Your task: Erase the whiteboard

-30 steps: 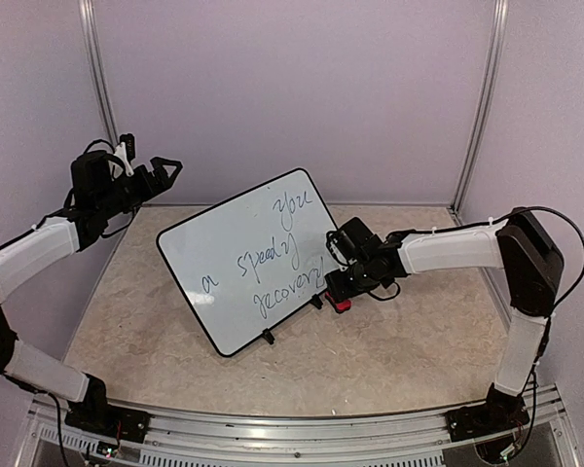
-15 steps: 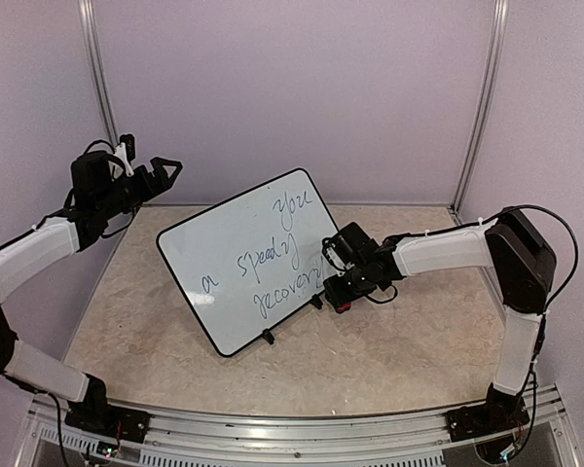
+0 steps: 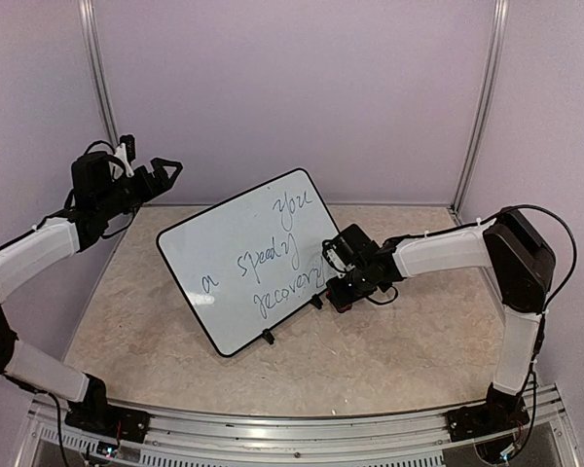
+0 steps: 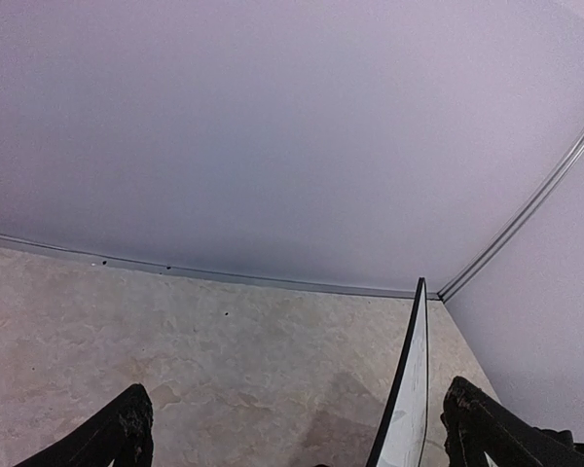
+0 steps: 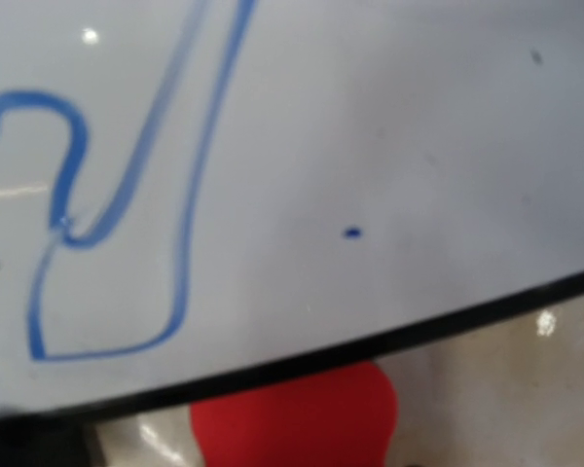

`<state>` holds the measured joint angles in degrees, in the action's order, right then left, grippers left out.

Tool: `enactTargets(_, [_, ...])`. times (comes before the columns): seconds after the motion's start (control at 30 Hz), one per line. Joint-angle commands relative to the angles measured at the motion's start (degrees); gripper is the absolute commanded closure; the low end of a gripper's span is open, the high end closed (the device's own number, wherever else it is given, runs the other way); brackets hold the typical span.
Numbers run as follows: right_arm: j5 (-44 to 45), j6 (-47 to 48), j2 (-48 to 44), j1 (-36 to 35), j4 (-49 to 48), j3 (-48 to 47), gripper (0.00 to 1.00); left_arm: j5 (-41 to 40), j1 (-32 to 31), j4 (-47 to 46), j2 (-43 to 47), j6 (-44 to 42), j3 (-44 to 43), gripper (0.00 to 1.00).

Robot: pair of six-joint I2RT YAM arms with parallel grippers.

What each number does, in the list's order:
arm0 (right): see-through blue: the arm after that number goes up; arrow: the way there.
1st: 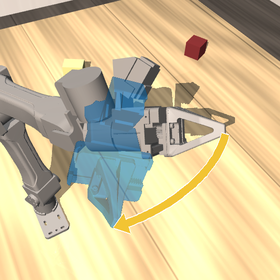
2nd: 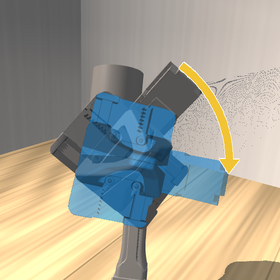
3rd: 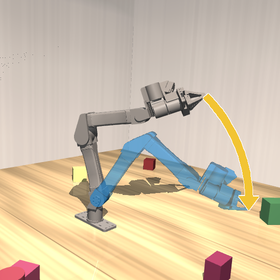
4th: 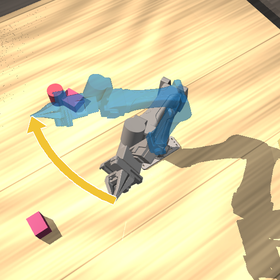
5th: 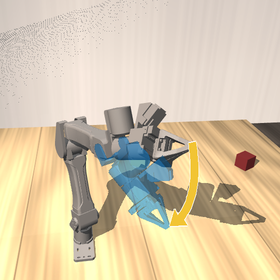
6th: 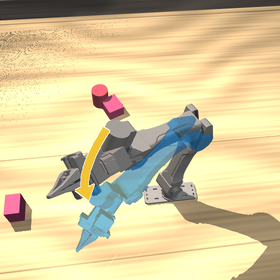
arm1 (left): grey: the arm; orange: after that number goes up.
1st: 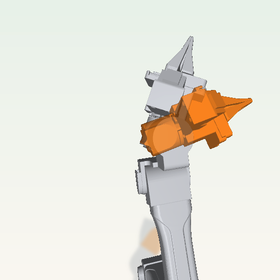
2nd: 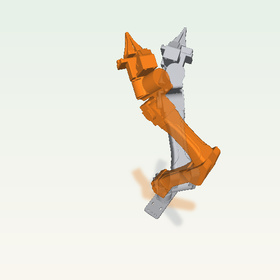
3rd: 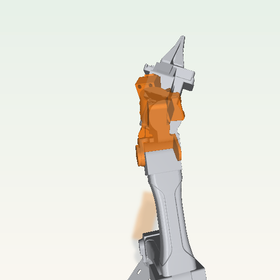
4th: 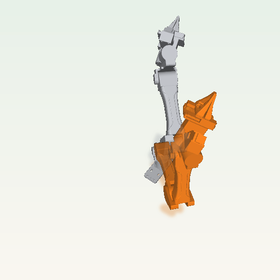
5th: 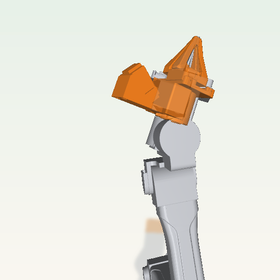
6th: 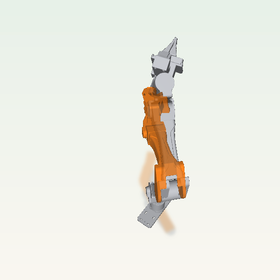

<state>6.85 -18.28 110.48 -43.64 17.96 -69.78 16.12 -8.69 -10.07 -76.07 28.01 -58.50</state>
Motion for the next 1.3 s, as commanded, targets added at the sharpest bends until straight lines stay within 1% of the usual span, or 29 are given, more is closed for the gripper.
enactTargets(0.0, [-0.55,0.6,1.18,0.41,-0.95,0.43,0.55,0.57,0.34,-1.54,0.22,-0.06,0.53,0.01])
enactTargets(0.27, [-0.62,0.45,1.5,0.47,-1.26,0.78,0.54,0.57,0.34,-1.45,0.31,-0.06,0.58,0.01])
enactTargets(0.43, [-0.61,0.37,1.65,0.49,-1.28,0.79,0.57,0.58,0.34,-1.54,0.31,-0.06,0.51,0.01])
enactTargets(0.5, [-0.59,0.43,1.59,0.53,-1.26,0.86,0.63,0.79,0.34,-1.54,0.26,-0.06,0.43,0.01])
enactTargets(0.53, [-0.69,0.48,1.58,0.55,-1.29,0.87,0.69,0.9,0.34,-1.54,0.23,-0.06,0.29,0.01])
enactTargets(0.57, [-0.7,0.52,1.58,0.57,-1.33,0.94,0.72,1.08,0.38,-1.61,0.16,-0.06,0.13,0.01])
enactTargets(0.7, [-0.75,0.62,1.44,0.62,-1.04,1.05,0.74,2.96,0.81,-0.94,-0.68,-0.06,-1.84,0.01])
enactTargets(0.83, [-0.3,0.76,-2.68,0.65,-0.23,2.52,0.75,6.6,0.75,1.91,-2.96,-1.42,-7.22,0.01])
enactTargets(0.93, [0.31,0.82,-7.48,0.58,1.53,3.66,0.75,8.91,0.02,8.24,-6.94,-3.89,-13.86,0.01])
enactTargets(1.03, [1.68,0.8,-12.9,0.62,4.19,4.65,0.75,8.83,-1.16,14.95,-11.85,-6.74,-19.89,0.01])
enactTargets(1.13, [3.49,1.03,-18.12,0.6,6.76,4.58,0.75,8.6,-2.37,19.77,-16.26,-9.78,-25.05,0.01])
enactTargets(1.27, [7.13,2.78,-22.22,0.7,9.66,0.67,0.74,8.96,-4.22,25.13,-22.47,-12.9,-30.16,0.01])
